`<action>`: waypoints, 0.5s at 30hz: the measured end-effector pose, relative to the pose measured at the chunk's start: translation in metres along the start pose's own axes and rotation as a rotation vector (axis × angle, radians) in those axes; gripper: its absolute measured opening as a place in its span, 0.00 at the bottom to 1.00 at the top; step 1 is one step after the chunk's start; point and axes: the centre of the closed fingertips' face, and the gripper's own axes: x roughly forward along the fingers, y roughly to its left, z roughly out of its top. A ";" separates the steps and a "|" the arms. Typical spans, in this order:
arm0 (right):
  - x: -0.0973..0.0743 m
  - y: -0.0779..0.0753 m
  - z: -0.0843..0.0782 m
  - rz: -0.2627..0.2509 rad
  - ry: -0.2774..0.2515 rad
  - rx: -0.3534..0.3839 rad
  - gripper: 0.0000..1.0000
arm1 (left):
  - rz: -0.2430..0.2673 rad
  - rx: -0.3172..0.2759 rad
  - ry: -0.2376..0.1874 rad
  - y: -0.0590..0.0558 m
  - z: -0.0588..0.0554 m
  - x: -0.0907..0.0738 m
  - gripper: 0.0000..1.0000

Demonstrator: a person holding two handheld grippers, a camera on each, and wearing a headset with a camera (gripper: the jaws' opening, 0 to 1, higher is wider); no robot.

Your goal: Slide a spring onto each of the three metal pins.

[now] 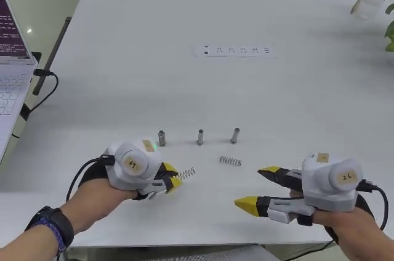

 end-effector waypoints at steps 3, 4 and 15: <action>0.003 0.005 0.002 0.021 -0.001 -0.005 0.56 | 0.001 0.009 -0.011 -0.004 0.005 -0.003 0.02; 0.004 0.007 0.003 0.033 -0.003 -0.006 0.55 | 0.001 0.012 -0.012 -0.005 0.007 -0.004 0.02; 0.019 0.027 0.009 0.105 0.007 -0.038 0.52 | -0.007 0.052 -0.040 -0.018 0.021 -0.012 0.02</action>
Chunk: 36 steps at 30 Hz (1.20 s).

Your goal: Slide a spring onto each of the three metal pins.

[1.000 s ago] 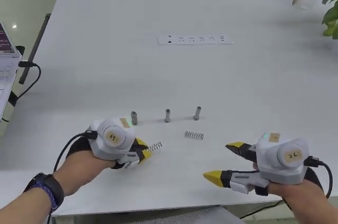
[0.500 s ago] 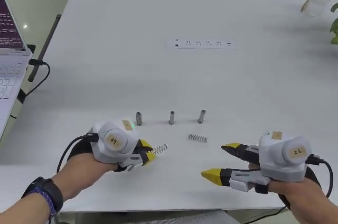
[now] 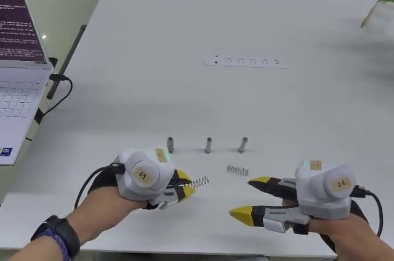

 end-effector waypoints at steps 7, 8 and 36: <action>0.005 0.003 0.004 0.020 -0.005 0.006 0.47 | -0.017 0.041 -0.008 -0.009 0.010 -0.001 0.02; 0.006 0.004 0.006 0.026 -0.011 0.007 0.46 | -0.022 0.044 -0.010 -0.011 0.011 -0.001 0.02; 0.013 0.024 0.014 0.127 -0.043 0.017 0.19 | -0.099 0.152 -0.027 -0.048 0.030 0.003 0.02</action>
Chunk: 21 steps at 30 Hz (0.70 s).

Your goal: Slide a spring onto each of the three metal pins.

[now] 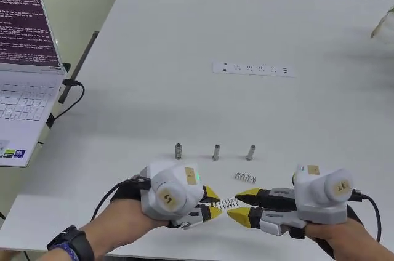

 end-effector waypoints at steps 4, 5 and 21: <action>-0.001 0.002 0.000 0.010 -0.003 0.005 0.12 | -0.009 0.020 0.008 -0.003 0.000 0.000 0.02; -0.001 0.003 0.001 0.019 -0.009 0.009 0.12 | -0.011 0.027 0.009 -0.004 -0.001 0.000 0.02; -0.004 0.009 -0.001 0.040 0.006 0.019 0.09 | -0.018 0.056 0.015 -0.009 -0.003 0.002 0.02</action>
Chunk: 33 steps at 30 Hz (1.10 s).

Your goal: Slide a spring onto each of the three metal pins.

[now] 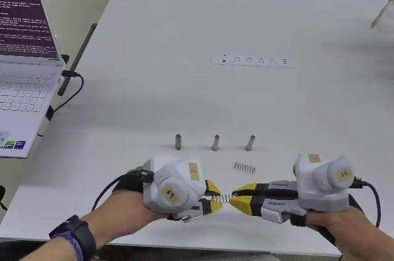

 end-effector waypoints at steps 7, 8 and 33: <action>-0.002 0.000 0.001 -0.018 0.030 -0.035 0.08 | 0.005 0.006 -0.006 0.000 0.001 0.005 0.03; -0.002 0.000 0.001 -0.022 0.036 -0.041 0.08 | 0.005 0.006 -0.007 0.000 0.001 0.005 0.03; -0.007 0.006 0.016 -0.030 0.169 -0.224 0.08 | 0.011 -0.038 -0.056 -0.001 0.012 0.017 0.02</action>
